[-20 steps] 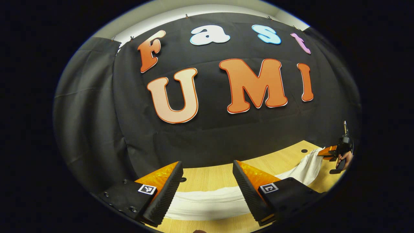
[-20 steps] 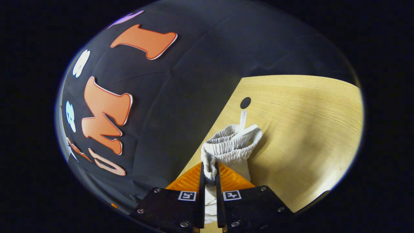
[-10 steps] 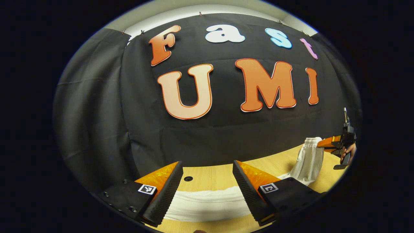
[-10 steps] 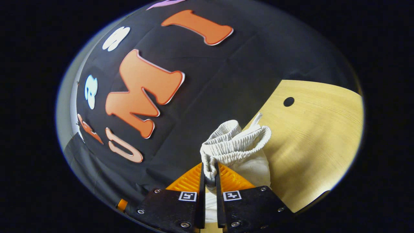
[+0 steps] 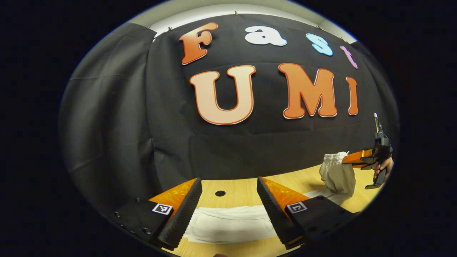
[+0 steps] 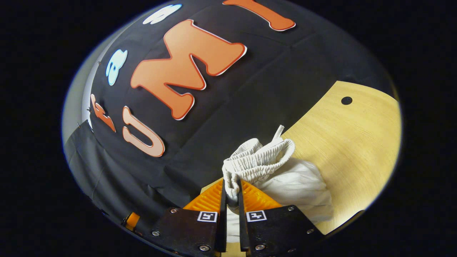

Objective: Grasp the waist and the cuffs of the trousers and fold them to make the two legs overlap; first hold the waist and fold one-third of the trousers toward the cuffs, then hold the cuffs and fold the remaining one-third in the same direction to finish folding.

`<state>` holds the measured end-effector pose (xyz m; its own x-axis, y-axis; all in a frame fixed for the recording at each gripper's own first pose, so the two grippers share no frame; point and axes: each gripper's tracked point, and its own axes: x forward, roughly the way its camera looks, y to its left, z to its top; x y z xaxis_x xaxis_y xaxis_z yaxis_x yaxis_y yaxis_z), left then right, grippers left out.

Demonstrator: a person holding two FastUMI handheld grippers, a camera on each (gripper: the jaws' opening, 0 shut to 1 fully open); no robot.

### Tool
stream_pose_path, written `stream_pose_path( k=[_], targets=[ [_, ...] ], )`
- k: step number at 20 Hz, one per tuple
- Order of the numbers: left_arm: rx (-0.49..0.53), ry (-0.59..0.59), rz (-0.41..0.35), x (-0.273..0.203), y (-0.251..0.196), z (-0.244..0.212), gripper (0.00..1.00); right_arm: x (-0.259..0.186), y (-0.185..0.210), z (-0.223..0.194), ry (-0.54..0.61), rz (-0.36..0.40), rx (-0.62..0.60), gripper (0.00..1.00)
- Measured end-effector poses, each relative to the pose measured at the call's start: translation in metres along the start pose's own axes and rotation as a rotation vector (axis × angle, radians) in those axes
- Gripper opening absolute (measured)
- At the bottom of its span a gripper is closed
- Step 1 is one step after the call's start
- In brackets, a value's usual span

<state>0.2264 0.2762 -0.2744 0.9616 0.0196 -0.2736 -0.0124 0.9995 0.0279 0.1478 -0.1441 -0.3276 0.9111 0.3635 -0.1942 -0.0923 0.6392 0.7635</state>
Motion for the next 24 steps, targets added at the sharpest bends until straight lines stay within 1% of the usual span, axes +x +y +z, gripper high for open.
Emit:
stream_pose_path(
  k=[3,5,6,7,8,9,11,12,13,14,15,16,18,19,20,21,24],
  targets=[
    [-0.021,0.029,0.011,0.002,0.021,-0.017,1.0,-0.002,-0.003,-0.002,0.045,-0.02,-0.016,0.15],
    [-0.045,0.058,0.013,0.003,0.033,-0.032,1.0,-0.004,-0.004,-0.007,0.103,-0.04,-0.029,0.16],
    [-0.062,0.08,0.007,0.005,0.038,-0.041,1.0,-0.006,-0.003,-0.011,0.132,-0.041,-0.033,0.18],
    [-0.077,0.105,-0.002,0.006,0.041,-0.05,0.98,-0.005,-0.004,-0.016,0.157,-0.042,-0.038,0.23],
    [-0.094,0.131,-0.012,0.006,0.044,-0.062,1.0,-0.006,-0.003,-0.017,0.177,-0.044,-0.046,0.26],
    [-0.117,0.157,-0.026,0.007,0.043,-0.068,1.0,-0.005,0.001,-0.021,0.194,-0.032,-0.052,0.34],
    [-0.177,0.206,-0.047,0.006,0.047,-0.089,1.0,-0.006,0.001,-0.023,0.215,-0.019,-0.061,0.39],
    [-0.21,0.231,-0.054,0.007,0.05,-0.099,1.0,-0.008,-0.001,-0.021,0.221,-0.025,-0.07,0.42],
    [-0.243,0.258,-0.061,0.01,0.052,-0.109,0.99,-0.009,0.001,-0.025,0.224,-0.03,-0.077,0.49],
    [-0.278,0.287,-0.062,0.012,0.053,-0.119,0.98,-0.008,0.001,-0.027,0.224,-0.035,-0.083,0.51],
    [-0.317,0.32,-0.066,0.014,0.053,-0.13,0.96,-0.007,0.002,-0.031,0.222,-0.041,-0.091,0.56],
    [-0.361,0.359,-0.066,0.016,0.053,-0.143,0.98,-0.008,0.001,-0.03,0.215,-0.046,-0.1,0.59],
    [-0.457,0.43,-0.073,0.018,0.051,-0.167,0.98,-0.014,-0.004,-0.022,0.197,-0.07,-0.114,0.67],
    [-0.497,0.477,-0.067,0.017,0.05,-0.181,0.96,-0.018,-0.008,-0.019,0.188,-0.082,-0.12,0.72],
    [-0.529,0.522,-0.042,0.017,0.055,-0.195,0.99,-0.021,-0.012,-0.014,0.179,-0.093,-0.122,0.74],
    [-0.562,0.559,-0.035,0.015,0.059,-0.206,1.0,-0.025,-0.013,-0.008,0.169,-0.101,-0.125,0.78],
    [-0.685,0.653,-0.018,0.011,0.063,-0.232,0.99,-0.037,-0.023,0.006,0.139,-0.132,-0.132,0.78]
  ],
)
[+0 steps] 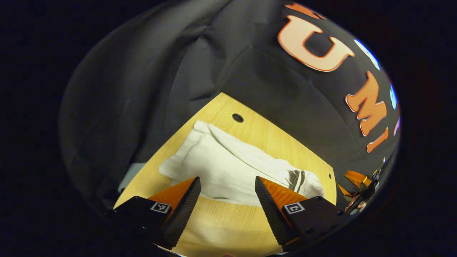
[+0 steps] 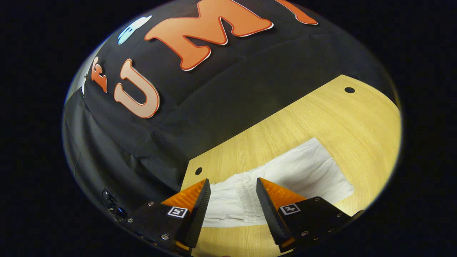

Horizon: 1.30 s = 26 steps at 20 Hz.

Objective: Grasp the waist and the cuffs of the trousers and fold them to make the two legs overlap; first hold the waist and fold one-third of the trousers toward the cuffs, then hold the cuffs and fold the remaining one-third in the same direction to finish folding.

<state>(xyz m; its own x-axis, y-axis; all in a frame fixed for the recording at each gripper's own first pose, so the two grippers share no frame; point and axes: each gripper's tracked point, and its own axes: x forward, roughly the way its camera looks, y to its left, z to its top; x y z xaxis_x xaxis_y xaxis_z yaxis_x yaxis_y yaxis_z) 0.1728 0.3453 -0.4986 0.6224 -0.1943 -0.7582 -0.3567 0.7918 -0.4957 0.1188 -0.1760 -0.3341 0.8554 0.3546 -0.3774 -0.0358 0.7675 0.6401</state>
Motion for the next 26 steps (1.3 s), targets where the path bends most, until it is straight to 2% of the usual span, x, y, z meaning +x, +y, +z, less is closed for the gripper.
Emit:
stream_pose_path(
  k=[3,4,5,9,13,18,19,20,22,24,26],
  targets=[
    [-0.105,0.091,0.062,0.015,0.03,-0.013,0.99,-0.016,-0.016,0.007,-0.019,-0.039,-0.007,0.8],
    [-0.126,0.103,0.081,0.022,0.036,-0.017,0.96,-0.02,-0.022,0.006,-0.01,-0.052,0.0,0.81],
    [-0.157,0.12,0.081,0.029,0.039,-0.02,1.0,-0.023,-0.028,0.006,-0.008,-0.066,0.003,0.82],
    [-0.276,0.179,0.098,0.042,0.044,-0.031,0.99,-0.04,-0.046,0.011,-0.025,-0.114,-0.014,0.84],
    [-0.389,0.214,0.119,0.048,0.047,-0.042,0.99,-0.056,-0.055,0.021,-0.044,-0.129,-0.002,0.89],
    [-0.42,0.186,0.126,0.071,0.044,-0.04,1.0,-0.072,-0.067,0.033,-0.071,-0.143,0.015,0.9],
    [-0.411,0.178,0.123,0.075,0.043,-0.038,0.95,-0.076,-0.068,0.034,-0.076,-0.144,0.017,0.9],
    [-0.405,0.171,0.12,0.075,0.042,-0.036,0.96,-0.079,-0.07,0.036,-0.081,-0.151,0.019,0.9],
    [-0.394,0.158,0.12,0.08,0.042,-0.031,0.9,-0.085,-0.074,0.037,-0.088,-0.158,0.02,0.9],
    [-0.395,0.144,0.119,0.088,0.043,-0.029,0.79,-0.092,-0.078,0.038,-0.093,-0.166,0.022,0.9],
    [-0.416,0.126,0.133,0.093,0.049,-0.028,0.53,-0.098,-0.082,0.039,-0.101,-0.176,0.033,0.9]
  ],
)
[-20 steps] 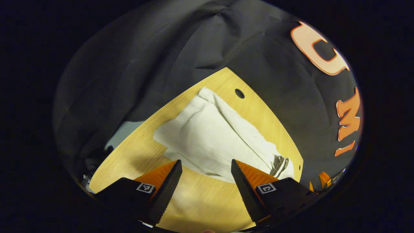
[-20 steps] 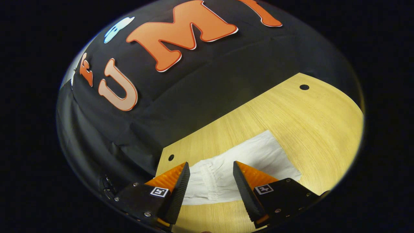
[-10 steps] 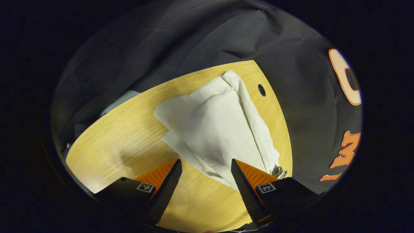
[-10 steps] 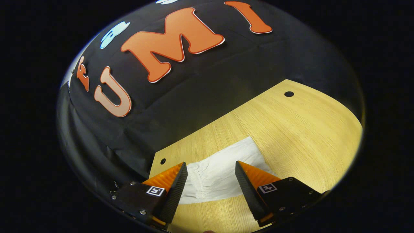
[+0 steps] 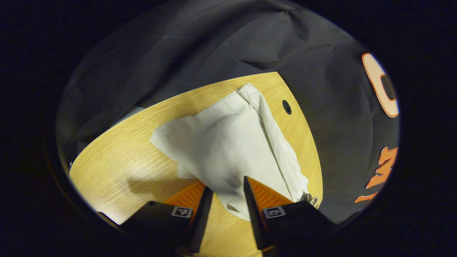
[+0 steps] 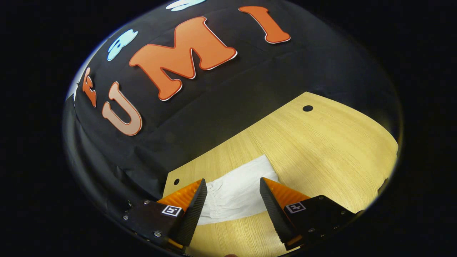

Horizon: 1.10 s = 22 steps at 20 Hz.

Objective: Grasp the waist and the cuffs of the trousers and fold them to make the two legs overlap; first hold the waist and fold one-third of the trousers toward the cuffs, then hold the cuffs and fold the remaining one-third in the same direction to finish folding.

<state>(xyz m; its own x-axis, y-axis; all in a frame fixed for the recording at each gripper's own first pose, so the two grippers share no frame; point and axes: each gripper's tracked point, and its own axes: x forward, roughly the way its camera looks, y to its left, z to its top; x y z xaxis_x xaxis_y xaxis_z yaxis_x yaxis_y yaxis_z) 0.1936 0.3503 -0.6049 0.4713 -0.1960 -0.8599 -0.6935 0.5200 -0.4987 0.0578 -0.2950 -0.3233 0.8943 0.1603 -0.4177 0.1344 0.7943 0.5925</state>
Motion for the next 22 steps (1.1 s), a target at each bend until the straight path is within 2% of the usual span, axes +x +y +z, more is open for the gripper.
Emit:
stream_pose_path(
  k=[1,2,4,5,6,7,12,22],
  targets=[
    [-0.015,-0.005,0.008,0.0,0.002,0.0,0.39,-0.003,-0.003,0.0,-0.005,-0.006,0.005,0.9],
    [-0.029,-0.006,0.005,-0.001,-0.001,-0.003,0.17,-0.006,-0.006,0.001,-0.009,-0.007,0.004,0.9],
    [-0.028,-0.05,-0.03,0.0,-0.012,0.004,0.14,-0.009,-0.01,0.002,-0.01,-0.015,-0.002,0.9],
    [-0.004,-0.066,-0.06,-0.014,-0.022,0.006,0.09,-0.01,-0.012,0.003,-0.013,-0.016,-0.006,0.9],
    [0.019,-0.095,-0.067,-0.025,-0.026,0.012,0.1,-0.011,-0.012,0.004,-0.014,-0.013,-0.007,0.9],
    [0.042,-0.11,-0.093,-0.028,-0.036,0.013,0.06,-0.013,-0.011,0.006,-0.015,-0.006,-0.008,0.9],
    [0.164,-0.193,-0.173,-0.065,-0.084,0.018,0.06,-0.017,-0.017,0.021,-0.036,0.014,-0.004,0.9],
    [0.374,-0.308,-0.249,-0.122,-0.179,-0.008,0.06,-0.032,-0.066,0.057,-0.072,0.021,0.031,0.9]
  ],
)
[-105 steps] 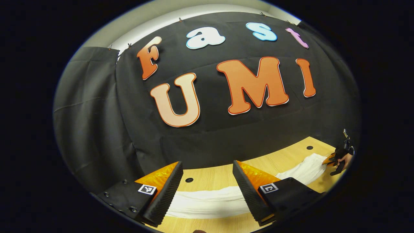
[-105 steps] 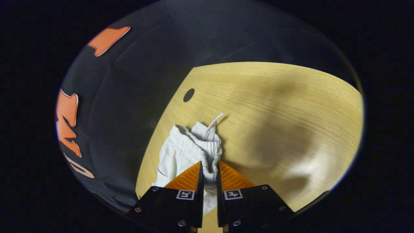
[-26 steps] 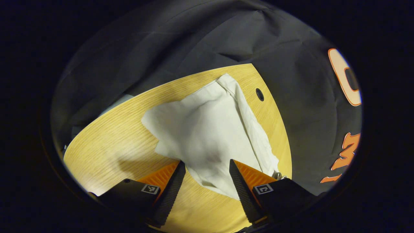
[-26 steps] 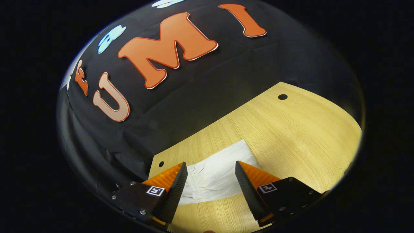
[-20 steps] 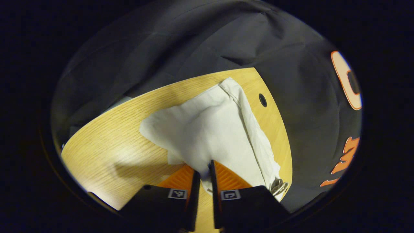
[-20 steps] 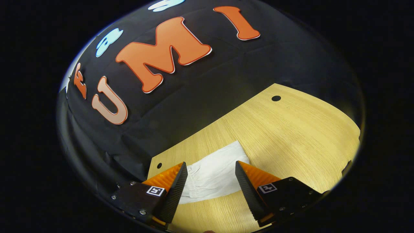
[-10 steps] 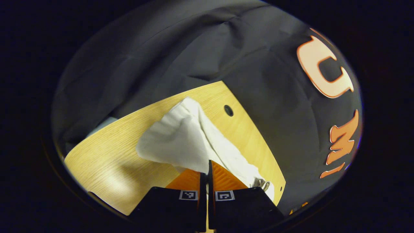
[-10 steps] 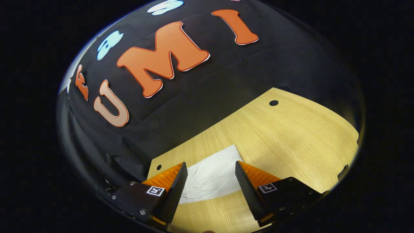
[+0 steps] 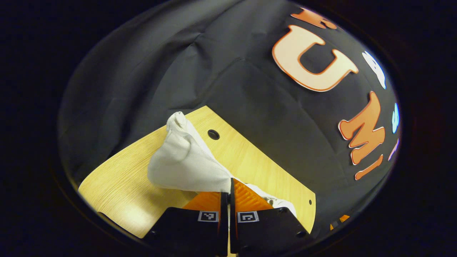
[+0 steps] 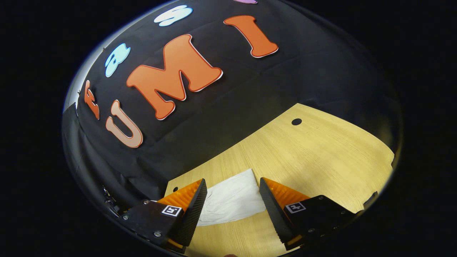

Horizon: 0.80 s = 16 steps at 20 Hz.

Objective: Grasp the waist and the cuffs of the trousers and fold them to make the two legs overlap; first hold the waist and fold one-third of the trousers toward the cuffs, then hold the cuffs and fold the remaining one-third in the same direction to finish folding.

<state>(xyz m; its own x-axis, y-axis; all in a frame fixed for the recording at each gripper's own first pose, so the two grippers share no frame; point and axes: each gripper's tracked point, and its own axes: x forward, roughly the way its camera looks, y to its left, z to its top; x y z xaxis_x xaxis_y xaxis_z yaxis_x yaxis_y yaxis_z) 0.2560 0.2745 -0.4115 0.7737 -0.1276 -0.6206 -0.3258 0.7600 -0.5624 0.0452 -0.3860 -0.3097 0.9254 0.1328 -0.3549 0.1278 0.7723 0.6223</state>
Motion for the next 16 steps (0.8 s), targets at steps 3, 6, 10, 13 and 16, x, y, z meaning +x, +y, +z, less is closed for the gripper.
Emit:
stream_pose_path(
  k=[3,6,10,13,16],
  targets=[
    [0.059,-0.02,-0.01,-0.003,-0.031,0.0,0.05,-0.005,-0.015,0.012,-0.019,0.006,0.02,0.9],
    [0.117,-0.037,-0.034,-0.009,-0.067,-0.002,0.05,-0.01,-0.032,0.024,-0.022,-0.001,-0.002,0.9],
    [0.21,-0.05,-0.073,-0.01,-0.122,-0.011,0.05,-0.014,-0.044,0.039,-0.031,0.015,0.001,0.91],
    [0.282,-0.037,-0.119,-0.004,-0.166,-0.028,0.06,-0.015,-0.057,0.043,-0.025,0.021,0.012,0.91],
    [0.363,-0.018,-0.159,0.007,-0.208,-0.049,0.05,-0.013,-0.076,0.043,-0.005,0.012,0.052,0.91]
  ],
)
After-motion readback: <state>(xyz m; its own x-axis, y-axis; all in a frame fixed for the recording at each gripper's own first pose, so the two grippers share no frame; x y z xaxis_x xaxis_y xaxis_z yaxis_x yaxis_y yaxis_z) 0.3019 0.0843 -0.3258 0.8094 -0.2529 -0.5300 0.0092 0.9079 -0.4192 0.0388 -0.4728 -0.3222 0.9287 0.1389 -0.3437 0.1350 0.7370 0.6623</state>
